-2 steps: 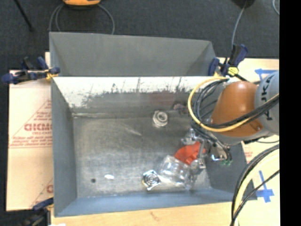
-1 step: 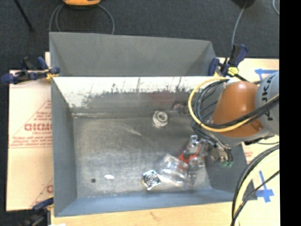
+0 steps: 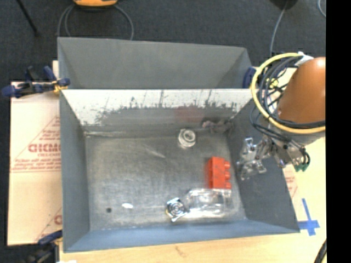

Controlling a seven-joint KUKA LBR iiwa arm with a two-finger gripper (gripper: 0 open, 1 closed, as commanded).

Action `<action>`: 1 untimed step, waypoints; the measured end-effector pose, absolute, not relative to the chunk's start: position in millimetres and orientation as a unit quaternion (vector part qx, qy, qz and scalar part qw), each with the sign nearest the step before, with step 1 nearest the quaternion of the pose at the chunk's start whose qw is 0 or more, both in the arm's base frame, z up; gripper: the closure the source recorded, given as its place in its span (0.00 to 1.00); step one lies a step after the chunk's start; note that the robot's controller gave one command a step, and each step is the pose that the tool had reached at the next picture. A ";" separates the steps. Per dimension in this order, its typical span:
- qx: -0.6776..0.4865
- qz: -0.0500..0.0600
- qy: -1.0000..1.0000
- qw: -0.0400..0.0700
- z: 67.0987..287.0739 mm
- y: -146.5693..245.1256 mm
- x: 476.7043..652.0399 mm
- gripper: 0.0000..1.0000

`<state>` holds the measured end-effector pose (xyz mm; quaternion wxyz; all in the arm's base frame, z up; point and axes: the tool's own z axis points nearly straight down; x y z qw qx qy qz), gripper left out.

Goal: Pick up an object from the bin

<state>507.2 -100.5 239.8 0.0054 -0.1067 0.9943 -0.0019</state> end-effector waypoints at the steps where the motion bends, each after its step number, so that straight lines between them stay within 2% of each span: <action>1: -0.106 0.000 0.994 0.002 235.5 -99.3 506.0 0.00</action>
Offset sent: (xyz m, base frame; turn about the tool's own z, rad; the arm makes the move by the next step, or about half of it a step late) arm 0.0000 0.0000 0.0000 0.0000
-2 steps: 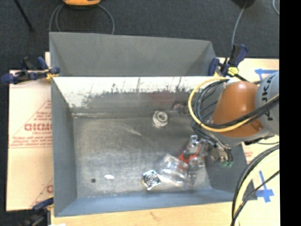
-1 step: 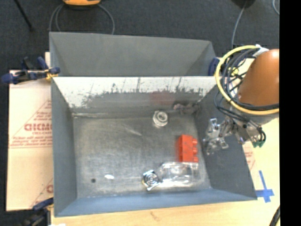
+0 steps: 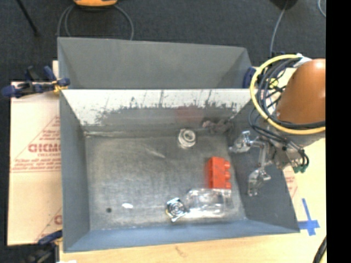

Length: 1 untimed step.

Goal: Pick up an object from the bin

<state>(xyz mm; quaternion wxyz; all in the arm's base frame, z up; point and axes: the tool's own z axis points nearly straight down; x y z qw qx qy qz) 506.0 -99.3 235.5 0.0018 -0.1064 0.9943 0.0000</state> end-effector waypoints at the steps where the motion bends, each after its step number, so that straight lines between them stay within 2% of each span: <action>1: -0.217 -0.004 0.976 0.013 98.6 -111.9 551.3 0.00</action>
Offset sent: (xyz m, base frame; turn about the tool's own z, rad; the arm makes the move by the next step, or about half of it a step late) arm 0.0427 -0.0137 -0.1655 -0.2364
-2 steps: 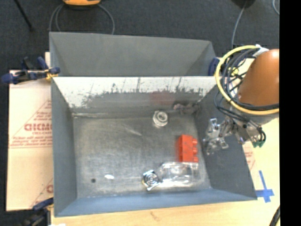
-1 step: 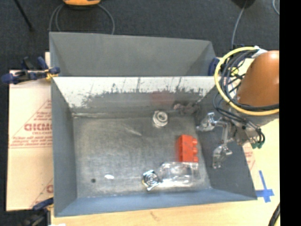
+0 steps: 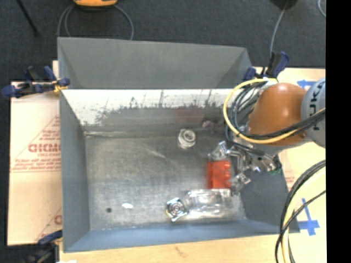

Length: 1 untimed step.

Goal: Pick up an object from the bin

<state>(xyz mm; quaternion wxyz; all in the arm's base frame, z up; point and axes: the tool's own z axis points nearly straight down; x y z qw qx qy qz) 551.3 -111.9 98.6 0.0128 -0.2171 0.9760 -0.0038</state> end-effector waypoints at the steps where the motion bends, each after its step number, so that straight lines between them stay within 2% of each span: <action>1: -0.216 -0.003 0.976 0.003 94.6 -114.2 547.2 1.00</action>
Offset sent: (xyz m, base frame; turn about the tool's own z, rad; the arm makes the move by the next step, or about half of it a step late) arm 0.0000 0.0000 0.0000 0.0000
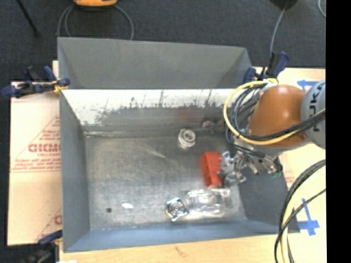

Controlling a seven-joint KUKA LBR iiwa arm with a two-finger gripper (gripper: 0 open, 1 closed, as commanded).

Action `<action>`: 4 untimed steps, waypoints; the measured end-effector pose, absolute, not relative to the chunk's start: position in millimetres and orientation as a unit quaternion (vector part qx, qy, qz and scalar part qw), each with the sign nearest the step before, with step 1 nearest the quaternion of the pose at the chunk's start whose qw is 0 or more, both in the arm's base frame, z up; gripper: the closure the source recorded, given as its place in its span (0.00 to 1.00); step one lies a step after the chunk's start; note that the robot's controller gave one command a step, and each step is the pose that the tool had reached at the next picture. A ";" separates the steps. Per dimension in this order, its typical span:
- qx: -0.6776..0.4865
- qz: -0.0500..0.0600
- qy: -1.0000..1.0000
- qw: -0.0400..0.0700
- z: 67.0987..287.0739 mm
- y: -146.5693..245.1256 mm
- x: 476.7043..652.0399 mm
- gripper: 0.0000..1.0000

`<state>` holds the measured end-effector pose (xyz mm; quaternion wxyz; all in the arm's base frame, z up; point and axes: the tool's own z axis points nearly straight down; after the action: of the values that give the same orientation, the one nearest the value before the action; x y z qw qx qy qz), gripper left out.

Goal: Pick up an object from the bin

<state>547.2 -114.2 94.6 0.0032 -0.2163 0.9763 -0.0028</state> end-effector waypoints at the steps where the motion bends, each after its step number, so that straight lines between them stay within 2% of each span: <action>1: -0.216 -0.003 0.976 0.005 94.7 -113.9 547.8 0.00; 2: -0.330 -0.002 0.944 0.003 106.6 -81.4 547.6 0.00; 3: -0.532 -0.003 0.847 0.004 90.6 -97.3 610.9 0.00; 4: -0.531 0.000 0.848 0.003 90.6 -96.4 610.2 1.00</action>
Offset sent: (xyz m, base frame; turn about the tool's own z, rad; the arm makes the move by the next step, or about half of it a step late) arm 0.0000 0.0000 0.0000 0.0000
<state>610.2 -96.4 90.6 0.0032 -0.5305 0.8477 -0.0005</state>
